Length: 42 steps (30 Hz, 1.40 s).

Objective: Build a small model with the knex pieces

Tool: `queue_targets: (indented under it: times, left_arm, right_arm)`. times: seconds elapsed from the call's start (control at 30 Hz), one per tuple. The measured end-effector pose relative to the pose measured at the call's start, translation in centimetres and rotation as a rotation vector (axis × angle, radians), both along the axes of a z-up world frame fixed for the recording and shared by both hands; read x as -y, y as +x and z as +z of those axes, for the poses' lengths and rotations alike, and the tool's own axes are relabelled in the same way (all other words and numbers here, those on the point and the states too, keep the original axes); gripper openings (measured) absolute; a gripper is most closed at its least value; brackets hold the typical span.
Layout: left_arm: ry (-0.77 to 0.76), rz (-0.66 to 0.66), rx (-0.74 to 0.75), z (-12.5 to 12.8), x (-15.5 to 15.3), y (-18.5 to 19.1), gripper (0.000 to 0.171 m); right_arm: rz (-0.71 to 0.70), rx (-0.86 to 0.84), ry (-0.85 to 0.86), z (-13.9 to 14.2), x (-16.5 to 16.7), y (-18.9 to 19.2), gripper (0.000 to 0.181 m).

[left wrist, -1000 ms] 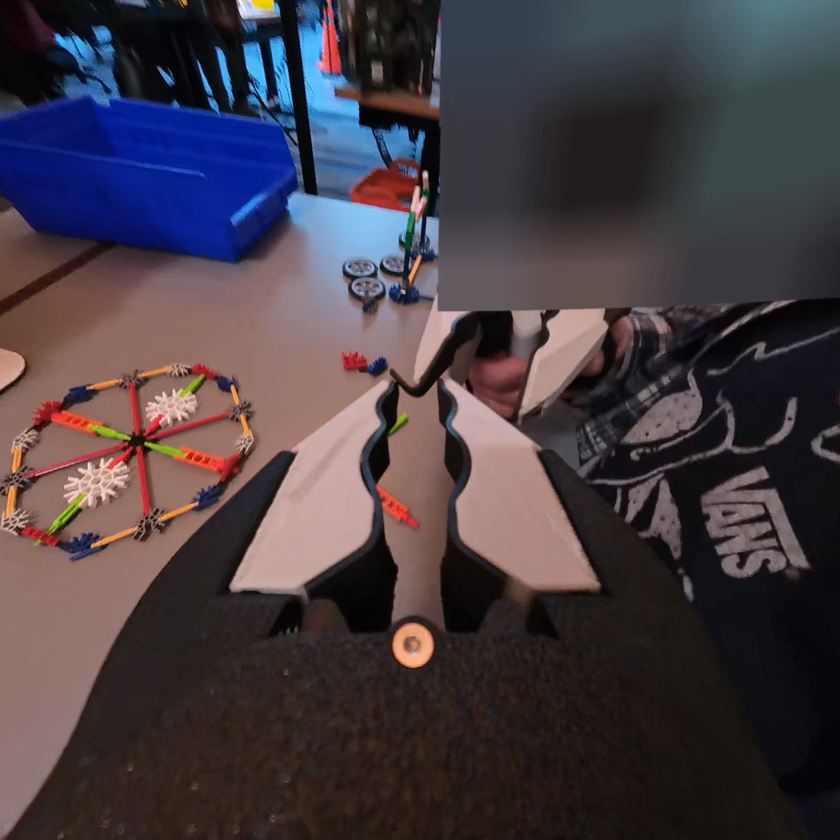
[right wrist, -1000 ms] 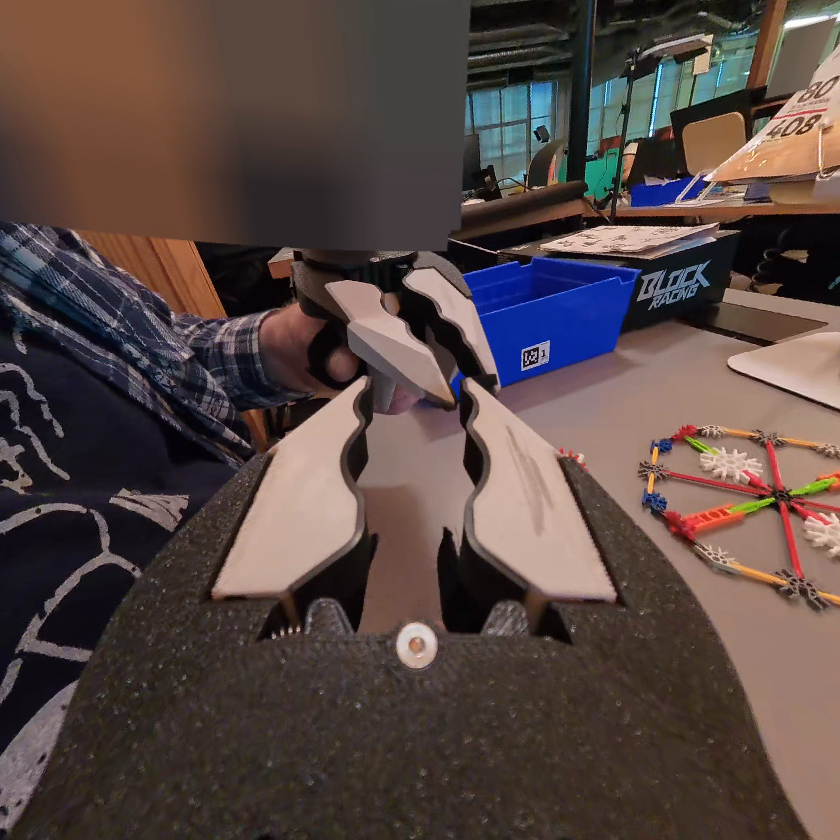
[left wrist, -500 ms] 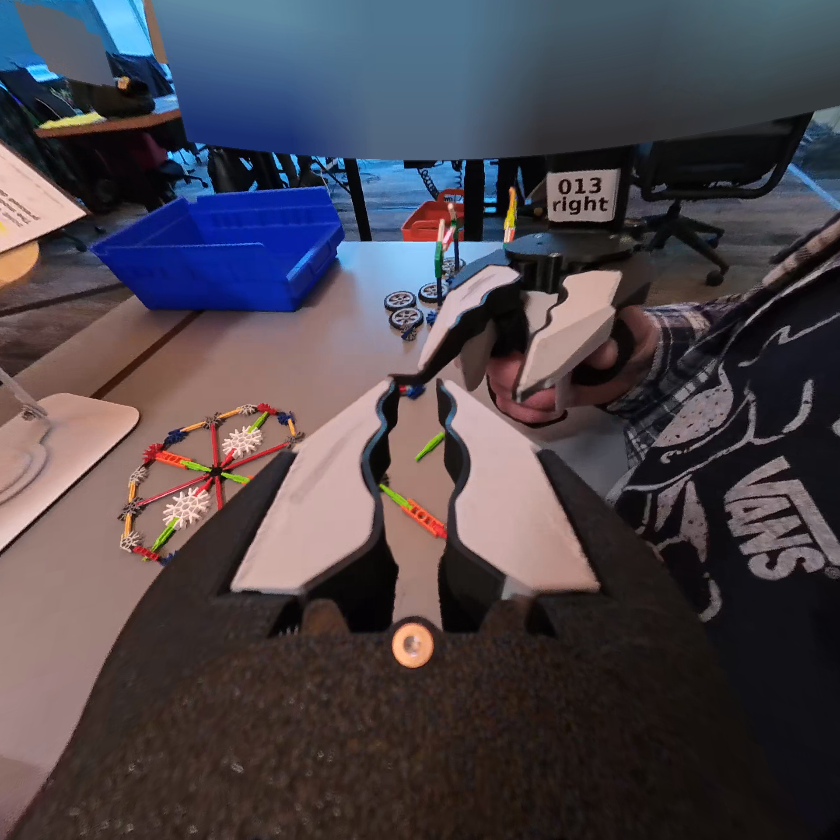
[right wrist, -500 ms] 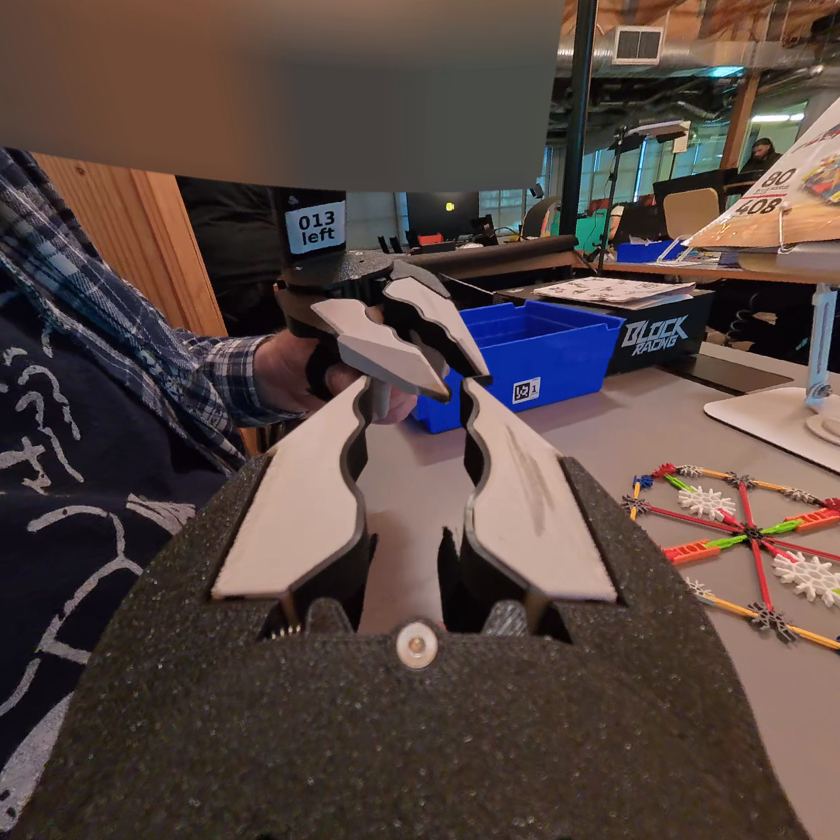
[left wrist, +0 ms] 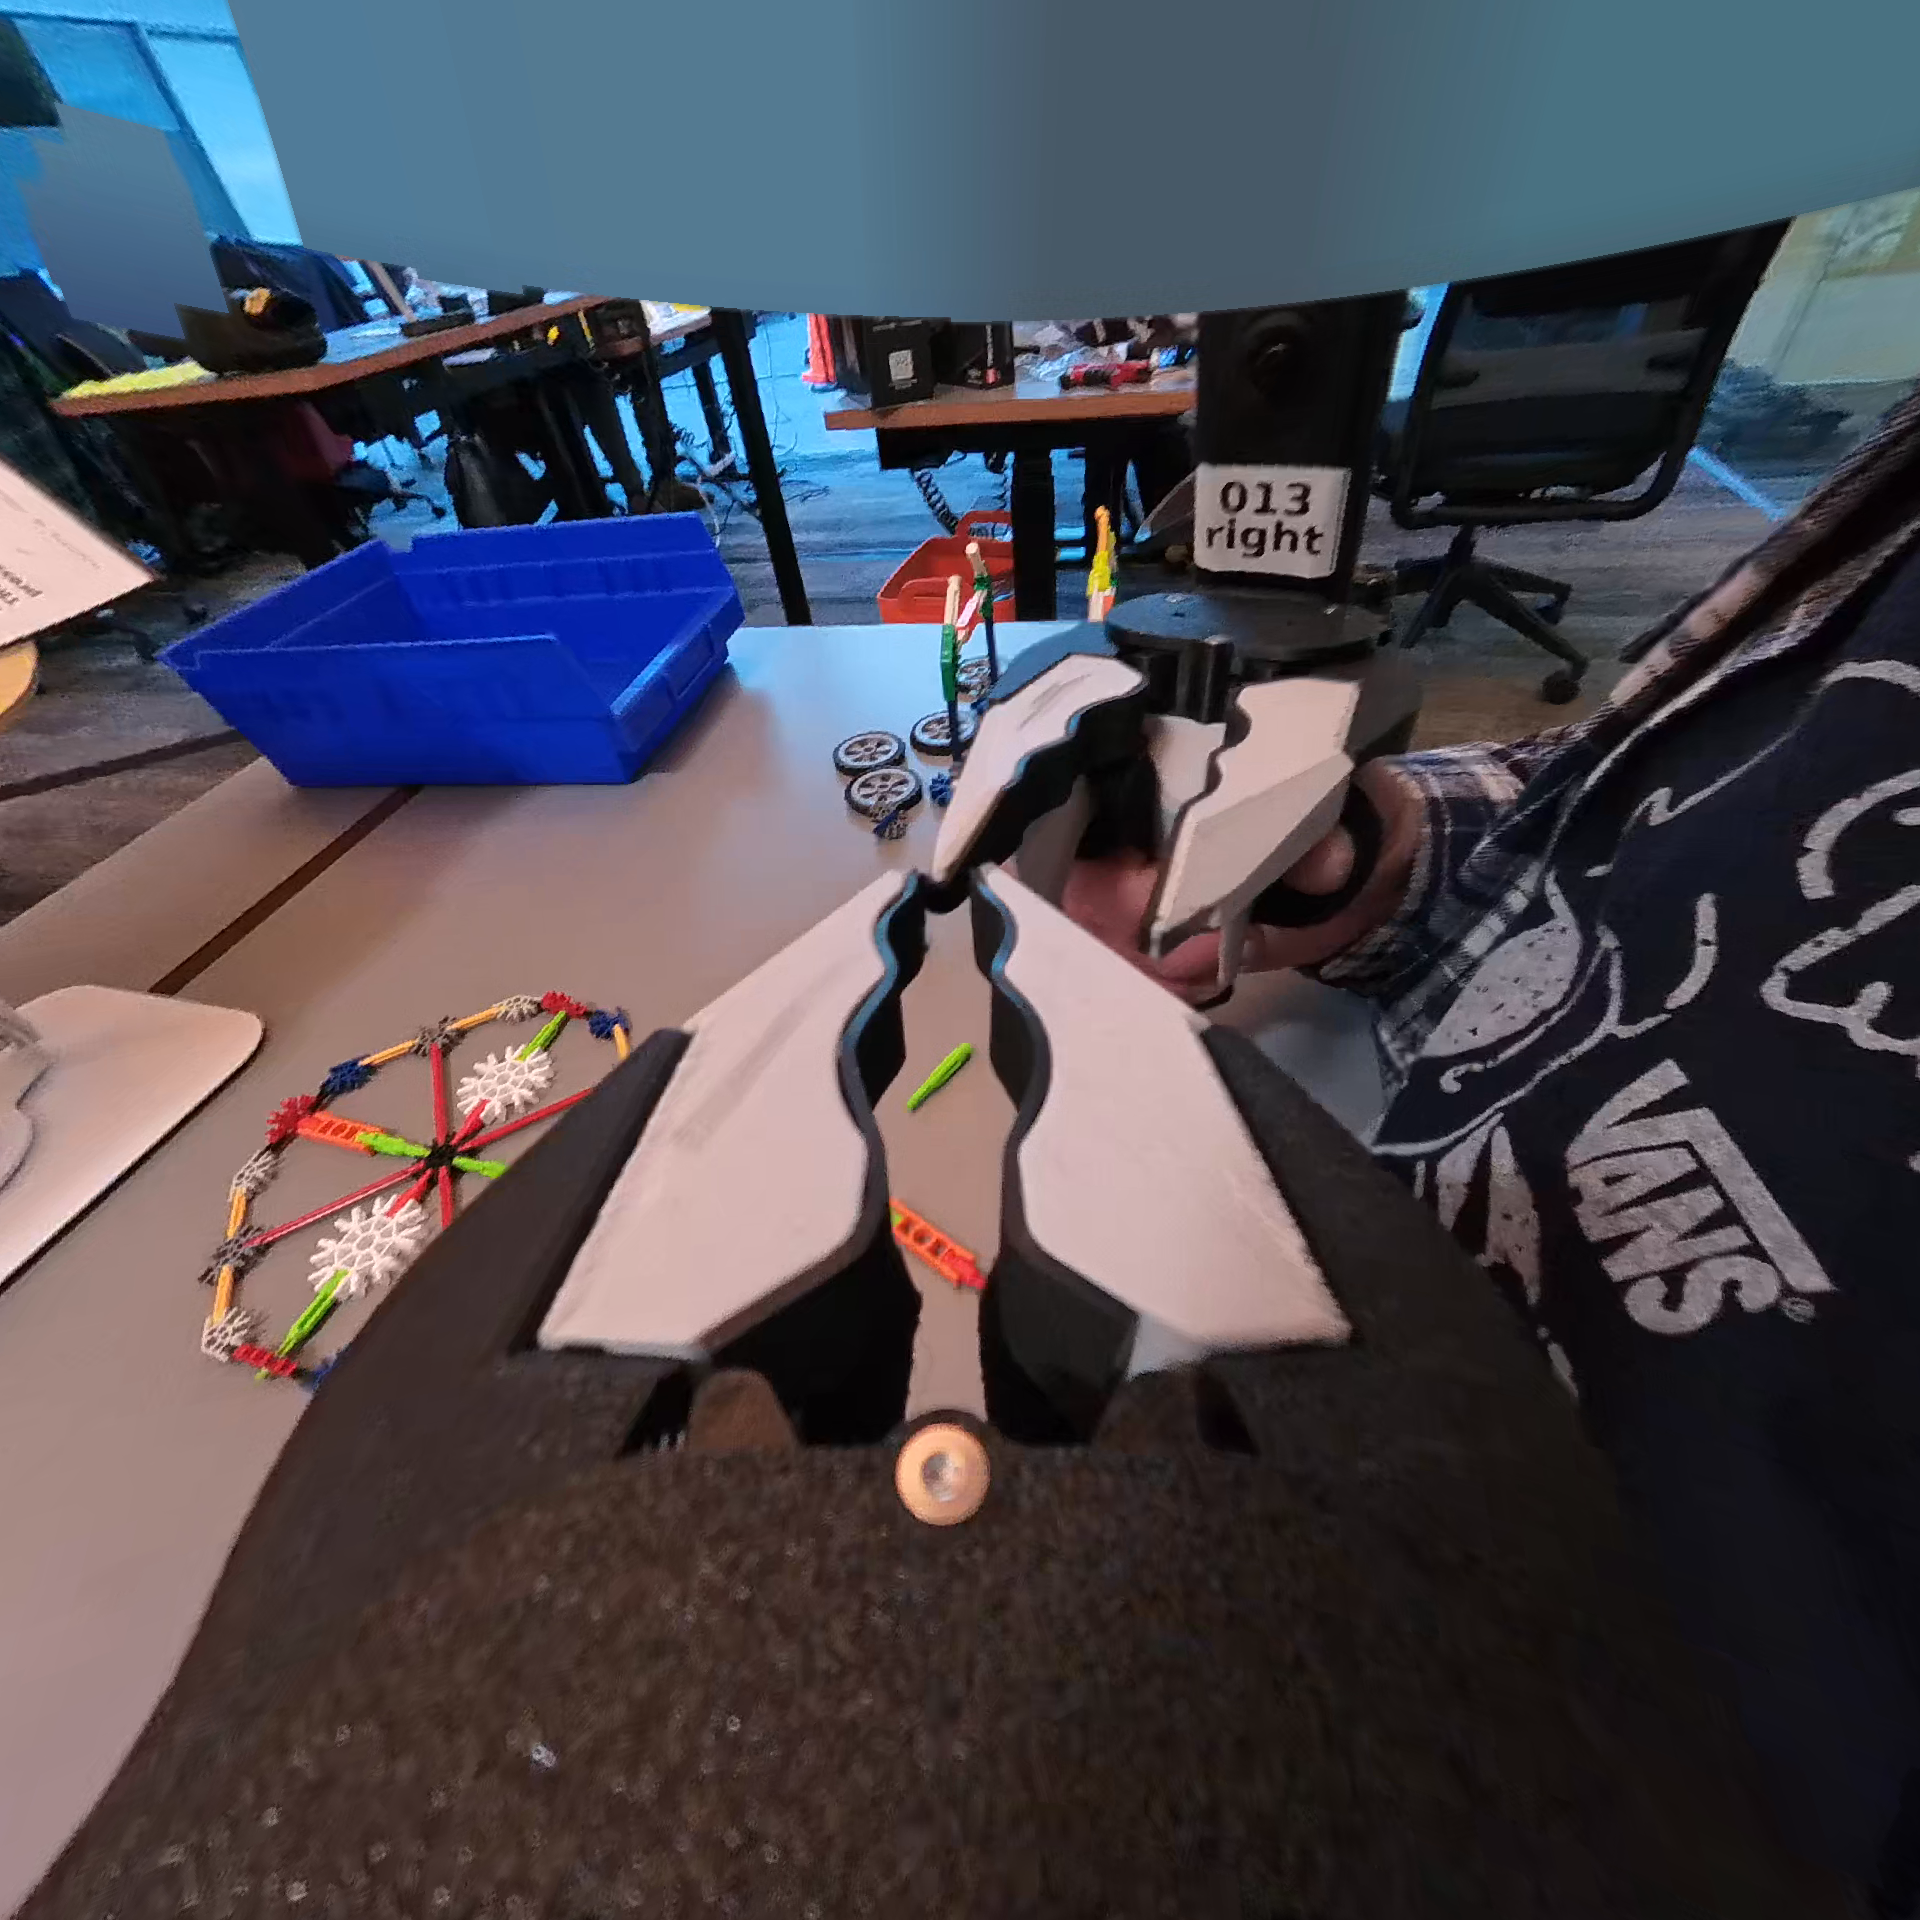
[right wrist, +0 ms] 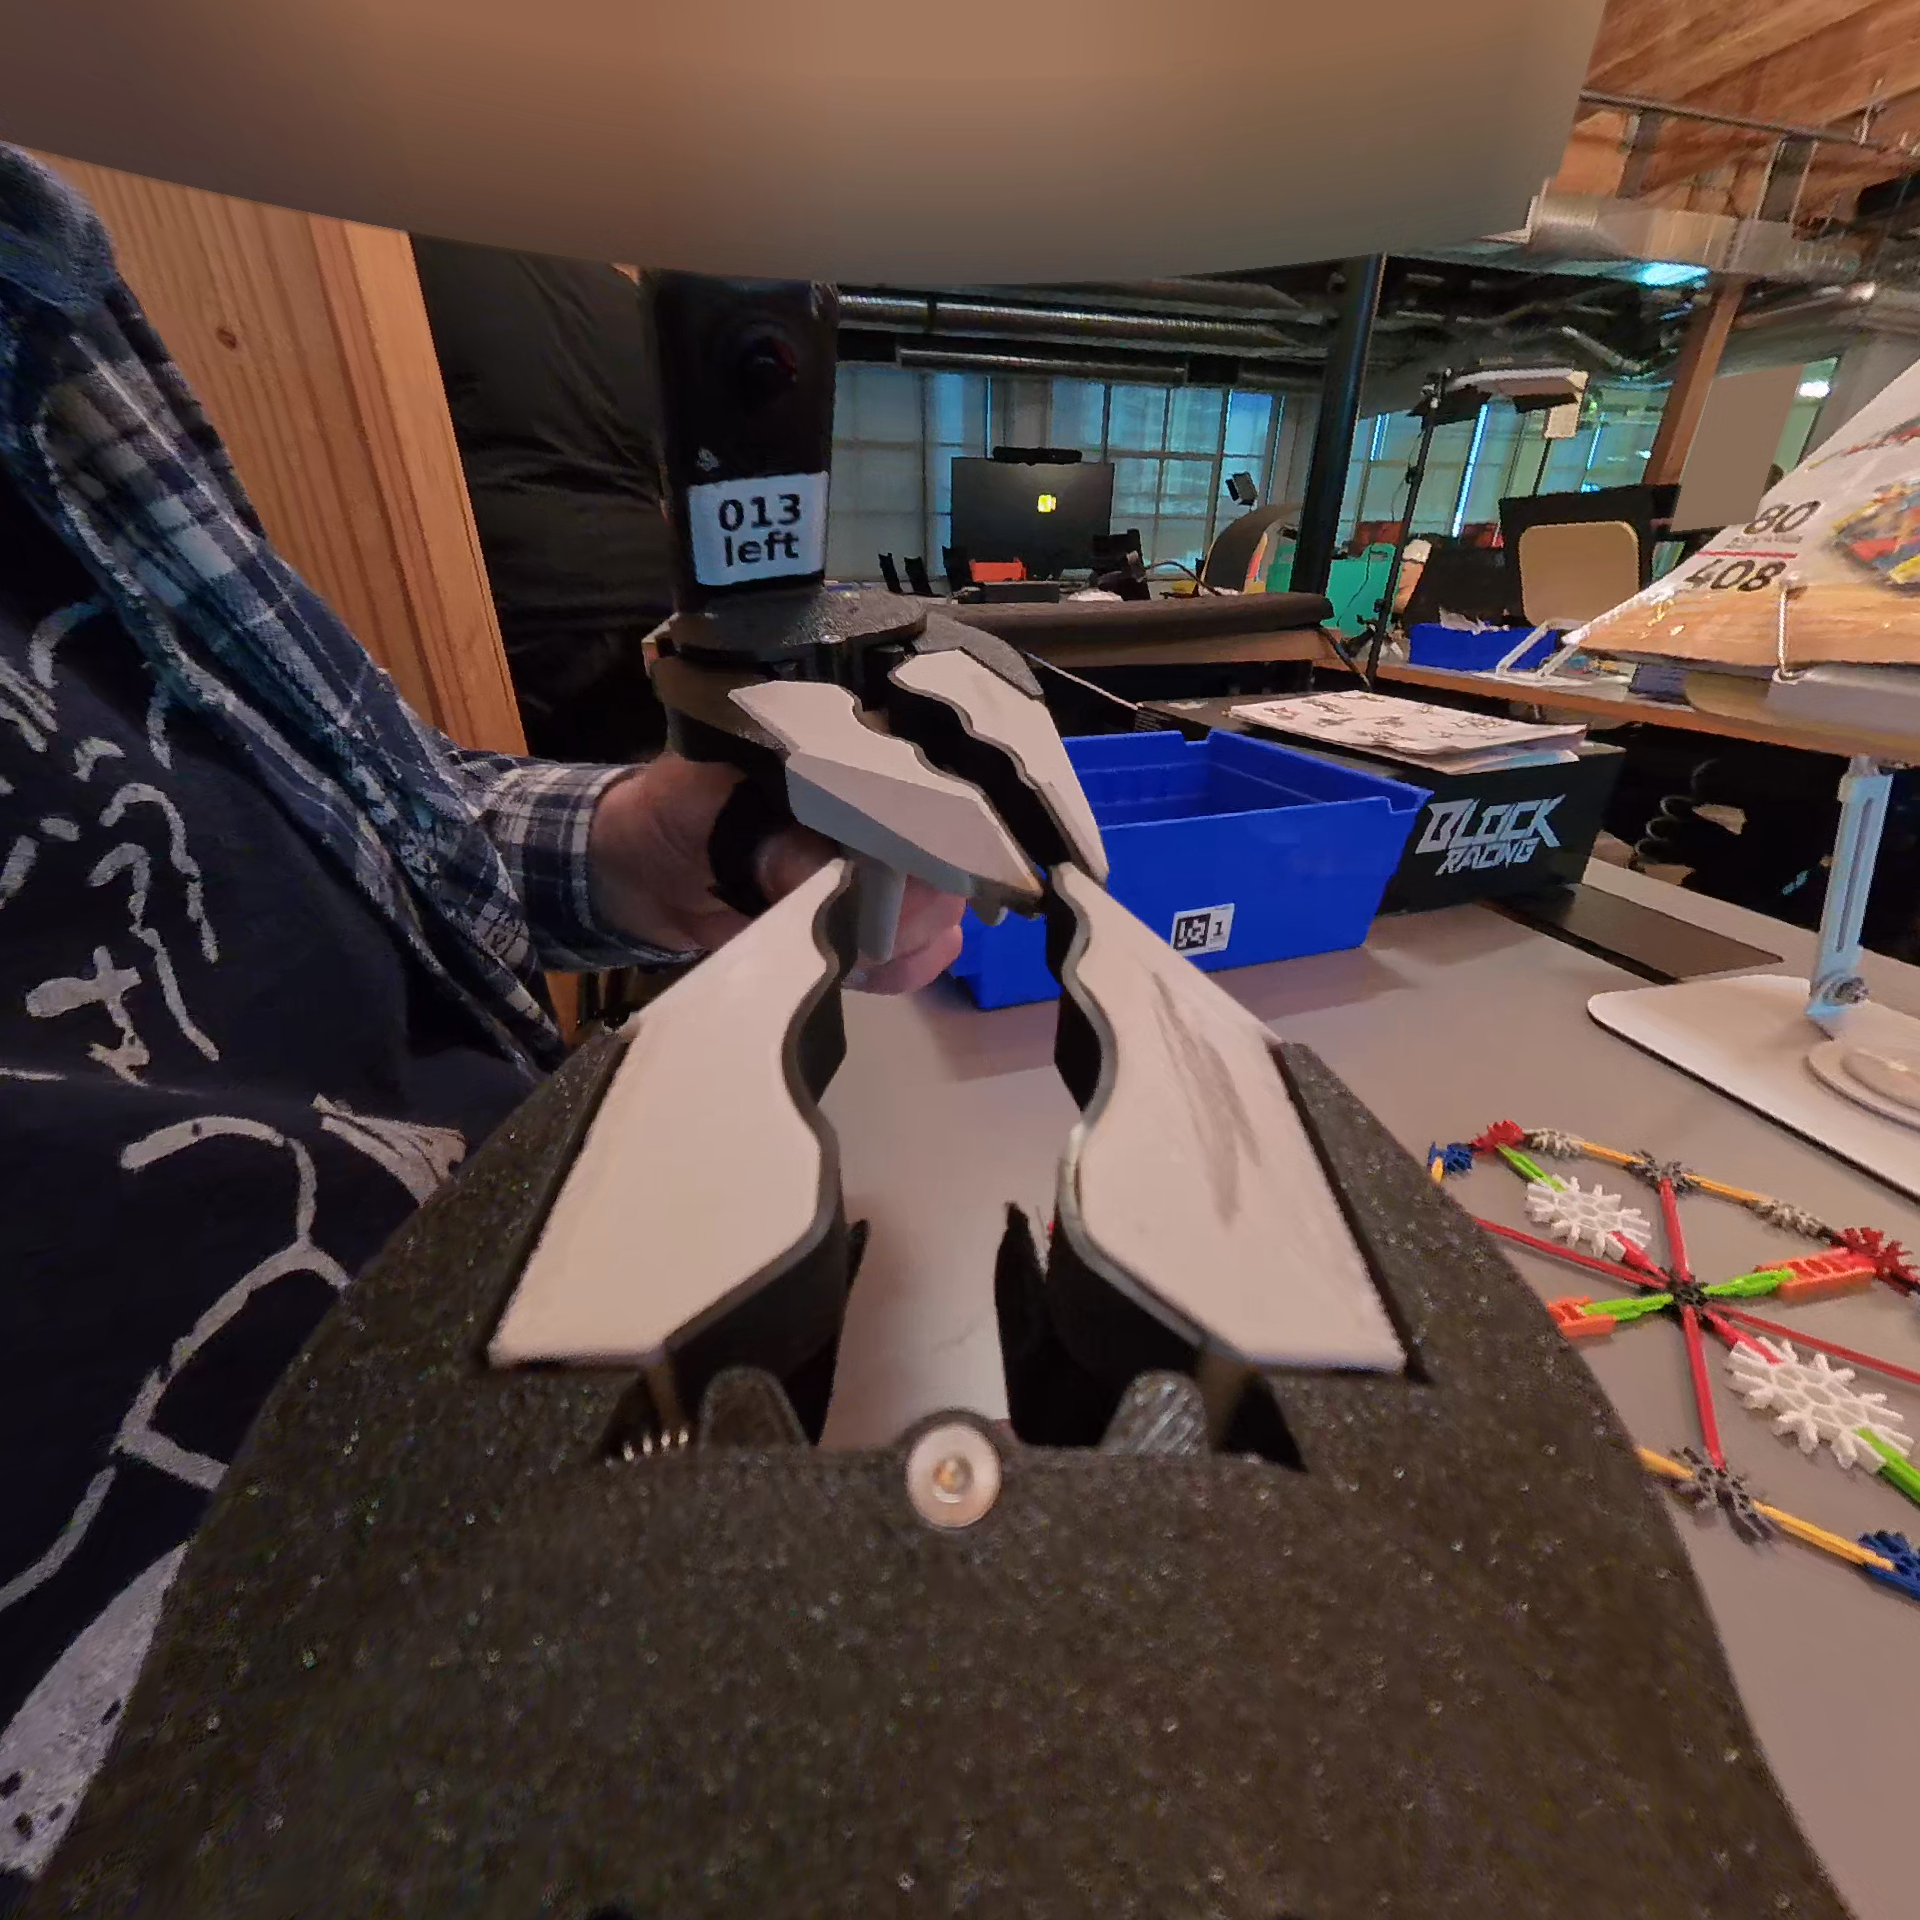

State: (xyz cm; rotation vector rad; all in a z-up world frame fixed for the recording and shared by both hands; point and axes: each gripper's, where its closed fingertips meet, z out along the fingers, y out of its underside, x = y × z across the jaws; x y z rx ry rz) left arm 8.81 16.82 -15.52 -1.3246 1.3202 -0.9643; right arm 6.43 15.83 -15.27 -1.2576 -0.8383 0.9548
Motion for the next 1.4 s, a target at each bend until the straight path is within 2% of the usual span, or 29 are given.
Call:
queue_targets:
  times: [0.27,0.43,0.53,0.67,0.83,1.03,1.2,1.4]
  left_arm:
    - [0.056,-0.179,0.123,1.8,2.8,-0.1,0.004]
    - [0.066,-0.278,0.147,2.6,4.1,0.0,0.003]
    - [0.07,-0.314,0.131,2.5,4.5,0.2,0.003]
    - [0.001,-0.358,0.132,2.4,4.6,0.5,0.004]
    - [0.01,-0.331,0.14,3.1,4.2,0.8,0.008]
    - [0.015,-0.308,0.103,2.8,4.1,0.9,0.007]
    - [-0.047,-0.371,0.136,3.0,4.9,0.9,0.006]
    - [-0.049,-0.411,0.13,2.9,5.7,0.7,0.006]
  right_arm:
    - [0.002,0.017,0.219,1.5,1.5,0.3,0.01]
    - [0.059,0.004,0.3,2.4,2.7,0.4,0.007]
    - [0.094,-0.019,0.302,2.4,3.1,0.6,0.006]
    - [0.128,-0.043,0.279,2.2,3.3,0.9,0.006]
    - [0.135,-0.095,0.266,3.1,3.0,1.2,0.006]
    - [0.133,-0.087,0.271,2.9,3.0,1.3,0.006]
    - [0.171,-0.099,0.28,3.0,3.7,1.4,0.005]
    - [0.25,-0.079,0.263,2.8,4.4,1.2,0.005]
